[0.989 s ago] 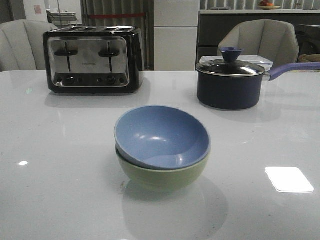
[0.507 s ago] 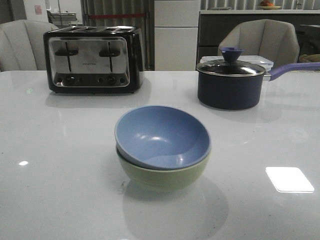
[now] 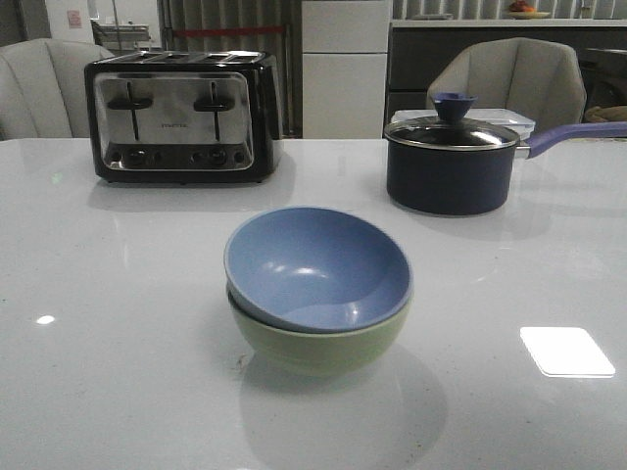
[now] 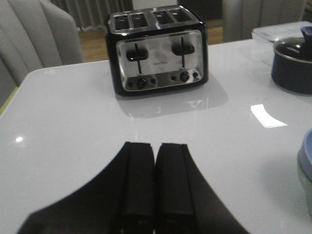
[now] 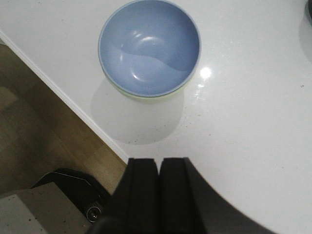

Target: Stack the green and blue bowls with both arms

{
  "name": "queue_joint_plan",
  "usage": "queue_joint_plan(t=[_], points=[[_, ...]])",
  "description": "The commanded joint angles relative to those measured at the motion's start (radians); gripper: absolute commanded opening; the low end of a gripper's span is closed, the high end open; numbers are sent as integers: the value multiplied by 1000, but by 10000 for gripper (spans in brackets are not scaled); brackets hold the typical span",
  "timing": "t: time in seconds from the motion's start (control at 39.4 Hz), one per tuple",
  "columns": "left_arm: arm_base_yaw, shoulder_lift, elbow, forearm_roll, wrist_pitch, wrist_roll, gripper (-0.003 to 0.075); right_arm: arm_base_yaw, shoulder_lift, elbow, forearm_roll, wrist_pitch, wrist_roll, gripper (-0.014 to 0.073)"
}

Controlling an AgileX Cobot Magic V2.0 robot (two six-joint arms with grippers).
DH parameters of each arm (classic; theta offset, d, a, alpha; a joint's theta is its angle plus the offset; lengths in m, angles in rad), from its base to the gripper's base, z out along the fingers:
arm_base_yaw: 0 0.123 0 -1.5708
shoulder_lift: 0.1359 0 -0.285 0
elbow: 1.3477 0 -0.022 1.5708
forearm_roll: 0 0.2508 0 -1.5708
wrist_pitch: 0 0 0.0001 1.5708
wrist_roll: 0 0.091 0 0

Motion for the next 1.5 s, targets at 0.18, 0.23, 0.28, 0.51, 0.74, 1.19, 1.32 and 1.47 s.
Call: queue_joint_plan(t=[0.18,0.23,0.28,0.51,0.74,1.19,1.32,1.47], points=[[98,-224,201,-97,-186,-6,93,-7,-8,-28,6,-58,-3,54],[104,-252,236,-104,-216,-6,93,-7,-8,-28,6,-58,-3,54],[104,-272,268,-111,-251,-6,93,-7,-8,-28,6,-58,-3,54],[104,-335,371,-114,-405,-6,93,-7,-8,-28,6,-58,-3,54],[102,-333,399,-114,-468,-6,93,-7,-8,-28,6,-53,-3,54],[98,-333,399,-71,-441,-18,93,-7,-8,-28,6,-50,-3,54],[98,-333,399,9,-420,-113,93,-7,-8,-28,6,-50,-3,54],[92,-333,399,20,-422,-115,93,-7,-8,-28,6,-50,-3,54]])
